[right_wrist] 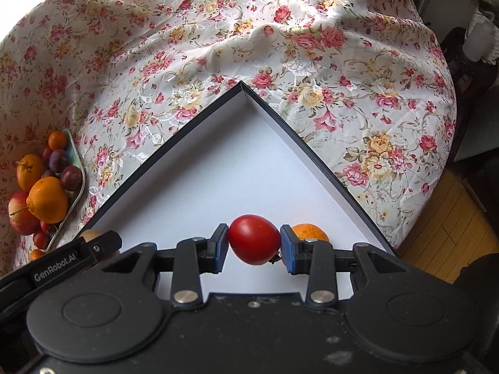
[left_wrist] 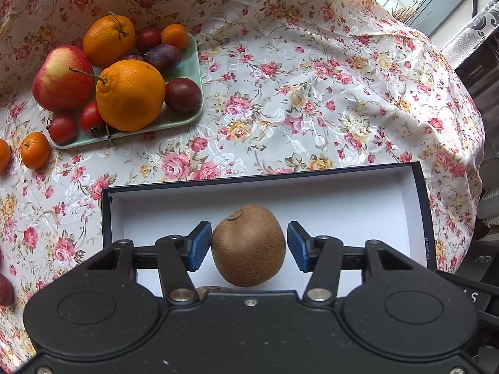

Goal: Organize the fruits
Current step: 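Carry the kiwi over the white box and open the left tool while the right tool carries the tomato, then open the right tool to drop the red tomato into the box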

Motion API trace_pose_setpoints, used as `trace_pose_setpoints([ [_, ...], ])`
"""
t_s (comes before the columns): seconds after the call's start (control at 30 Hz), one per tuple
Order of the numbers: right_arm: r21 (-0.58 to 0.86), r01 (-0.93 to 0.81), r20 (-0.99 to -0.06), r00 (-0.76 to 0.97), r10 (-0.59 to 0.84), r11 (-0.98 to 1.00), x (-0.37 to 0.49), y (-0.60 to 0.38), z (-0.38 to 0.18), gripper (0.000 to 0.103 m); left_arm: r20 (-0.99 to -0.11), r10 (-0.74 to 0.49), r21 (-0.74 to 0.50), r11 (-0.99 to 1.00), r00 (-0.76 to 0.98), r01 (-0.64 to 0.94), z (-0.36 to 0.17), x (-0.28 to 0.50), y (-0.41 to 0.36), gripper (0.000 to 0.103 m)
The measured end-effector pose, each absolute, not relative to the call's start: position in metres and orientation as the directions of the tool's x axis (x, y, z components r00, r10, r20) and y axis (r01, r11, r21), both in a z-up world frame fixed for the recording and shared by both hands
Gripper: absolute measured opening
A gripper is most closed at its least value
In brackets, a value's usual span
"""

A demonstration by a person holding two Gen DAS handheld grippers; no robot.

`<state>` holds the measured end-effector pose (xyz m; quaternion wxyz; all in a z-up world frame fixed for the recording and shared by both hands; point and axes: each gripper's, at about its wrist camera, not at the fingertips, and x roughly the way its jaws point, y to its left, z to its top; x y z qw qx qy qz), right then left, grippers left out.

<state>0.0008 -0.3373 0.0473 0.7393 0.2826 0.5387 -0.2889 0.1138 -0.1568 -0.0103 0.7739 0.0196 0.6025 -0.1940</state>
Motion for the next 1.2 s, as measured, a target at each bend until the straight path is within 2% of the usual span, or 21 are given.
trace_pose_setpoints([
  [0.13, 0.12, 0.736, -0.957, 0.265, -0.12, 0.666, -0.001, -0.34, 0.05, 0.038, -0.934, -0.28, -0.195, 0.921, 0.222, 0.338, -0.003, 0.112, -0.155, 0.059],
  [0.33, 0.126, 0.707, -0.96, 0.263, -0.094, 0.696, -0.003, -0.336, 0.055, 0.038, -0.954, -0.212, -0.127, 0.926, 0.211, 0.355, -0.005, 0.101, -0.142, 0.059],
  [0.63, 0.107, 0.646, -0.987, 0.162, 0.001, 0.756, -0.008, -0.308, 0.045, 0.038, -0.958, -0.156, -0.054, 0.922, 0.241, 0.383, 0.002, 0.088, -0.103, 0.059],
  [0.97, 0.014, 0.609, -0.986, 0.138, -0.088, 0.793, 0.003, -0.292, 0.053, 0.038, -0.958, -0.156, -0.063, 0.934, 0.241, 0.351, 0.009, 0.086, -0.065, 0.059],
  [1.2, 0.033, 0.642, -0.988, 0.139, -0.074, 0.766, 0.006, -0.295, 0.055, 0.038, -0.956, -0.167, -0.082, 0.943, 0.243, 0.324, 0.015, 0.086, -0.047, 0.059],
])
